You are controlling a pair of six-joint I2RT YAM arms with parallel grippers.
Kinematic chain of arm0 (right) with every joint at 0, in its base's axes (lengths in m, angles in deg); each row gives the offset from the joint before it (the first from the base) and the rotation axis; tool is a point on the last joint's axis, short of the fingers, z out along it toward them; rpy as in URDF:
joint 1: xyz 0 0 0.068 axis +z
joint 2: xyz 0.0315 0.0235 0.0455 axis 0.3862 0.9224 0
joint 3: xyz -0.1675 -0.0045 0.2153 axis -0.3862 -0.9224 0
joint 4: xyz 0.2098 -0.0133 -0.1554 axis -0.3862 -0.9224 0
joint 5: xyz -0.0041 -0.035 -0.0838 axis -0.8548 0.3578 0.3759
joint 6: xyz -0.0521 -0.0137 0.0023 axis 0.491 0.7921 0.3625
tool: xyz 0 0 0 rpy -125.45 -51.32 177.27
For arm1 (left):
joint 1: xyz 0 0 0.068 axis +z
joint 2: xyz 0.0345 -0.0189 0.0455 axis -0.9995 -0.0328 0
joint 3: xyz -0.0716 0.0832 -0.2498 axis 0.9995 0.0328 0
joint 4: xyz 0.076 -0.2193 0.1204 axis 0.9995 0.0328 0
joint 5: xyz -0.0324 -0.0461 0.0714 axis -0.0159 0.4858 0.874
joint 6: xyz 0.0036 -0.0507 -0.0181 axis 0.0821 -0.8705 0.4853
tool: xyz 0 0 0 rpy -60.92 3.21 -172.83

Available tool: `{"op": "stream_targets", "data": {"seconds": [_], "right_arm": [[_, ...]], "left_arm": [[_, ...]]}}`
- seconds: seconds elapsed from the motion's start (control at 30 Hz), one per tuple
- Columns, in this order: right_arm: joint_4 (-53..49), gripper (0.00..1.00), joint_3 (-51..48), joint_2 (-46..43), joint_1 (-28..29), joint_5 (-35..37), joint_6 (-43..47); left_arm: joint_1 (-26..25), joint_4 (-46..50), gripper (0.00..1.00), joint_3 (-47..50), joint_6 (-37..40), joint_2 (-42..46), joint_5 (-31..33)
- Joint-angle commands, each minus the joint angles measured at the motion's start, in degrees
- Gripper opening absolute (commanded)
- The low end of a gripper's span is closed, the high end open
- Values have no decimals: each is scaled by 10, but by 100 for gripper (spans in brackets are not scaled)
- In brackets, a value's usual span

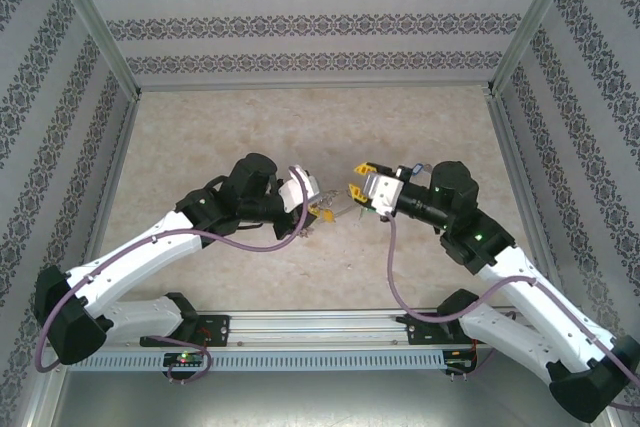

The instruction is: Put the keys on the keyring

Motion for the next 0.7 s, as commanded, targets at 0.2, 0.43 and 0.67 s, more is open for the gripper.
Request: {"op": "stream_targets", "data": {"seconds": [0.2, 0.43, 0.67], "right_arm": [[-83, 42, 35, 21, 34, -66, -16], [-129, 45, 54, 42, 34, 1, -10], [-219, 57, 134, 93, 20, 3, -231]], "left_arm": [[-32, -23, 0, 14, 110, 2, 48], [-40, -49, 0, 41, 167, 18, 81], [-48, -56, 0, 57, 217, 22, 104]]}}
